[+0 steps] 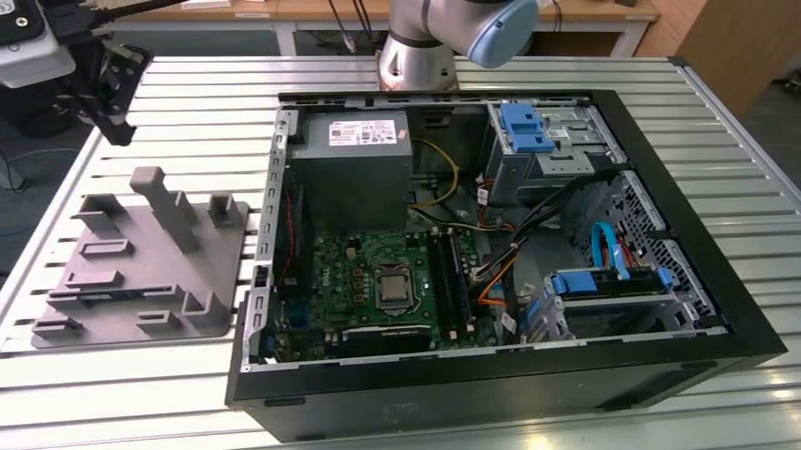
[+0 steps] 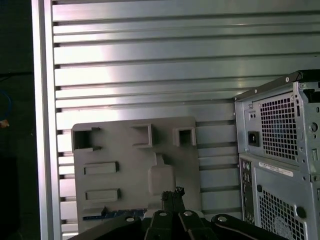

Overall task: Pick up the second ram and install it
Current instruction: 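Reach for the second ram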

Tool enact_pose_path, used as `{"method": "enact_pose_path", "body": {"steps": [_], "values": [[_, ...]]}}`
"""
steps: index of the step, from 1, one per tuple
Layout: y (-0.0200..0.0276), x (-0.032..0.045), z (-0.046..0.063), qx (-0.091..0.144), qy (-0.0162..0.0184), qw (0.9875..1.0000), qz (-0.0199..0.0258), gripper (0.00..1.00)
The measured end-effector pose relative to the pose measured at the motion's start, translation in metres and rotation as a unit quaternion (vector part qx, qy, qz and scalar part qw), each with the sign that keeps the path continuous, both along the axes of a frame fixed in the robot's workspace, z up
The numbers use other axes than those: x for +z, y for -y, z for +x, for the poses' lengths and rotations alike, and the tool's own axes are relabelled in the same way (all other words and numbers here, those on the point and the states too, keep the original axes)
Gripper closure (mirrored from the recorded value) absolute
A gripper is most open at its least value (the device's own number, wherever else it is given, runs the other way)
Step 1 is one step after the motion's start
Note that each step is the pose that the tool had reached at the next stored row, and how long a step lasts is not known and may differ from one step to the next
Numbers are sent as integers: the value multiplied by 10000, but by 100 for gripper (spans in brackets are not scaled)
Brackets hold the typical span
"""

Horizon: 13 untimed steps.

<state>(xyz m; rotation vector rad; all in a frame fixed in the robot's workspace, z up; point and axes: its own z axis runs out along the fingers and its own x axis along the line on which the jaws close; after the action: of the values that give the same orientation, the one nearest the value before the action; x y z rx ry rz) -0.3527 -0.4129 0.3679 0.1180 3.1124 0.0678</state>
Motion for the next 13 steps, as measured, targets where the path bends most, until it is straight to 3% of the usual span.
{"method": "enact_pose_path", "body": {"steps": [13], "values": [[126,-55,-118,0,0,10000,0,90]]}}
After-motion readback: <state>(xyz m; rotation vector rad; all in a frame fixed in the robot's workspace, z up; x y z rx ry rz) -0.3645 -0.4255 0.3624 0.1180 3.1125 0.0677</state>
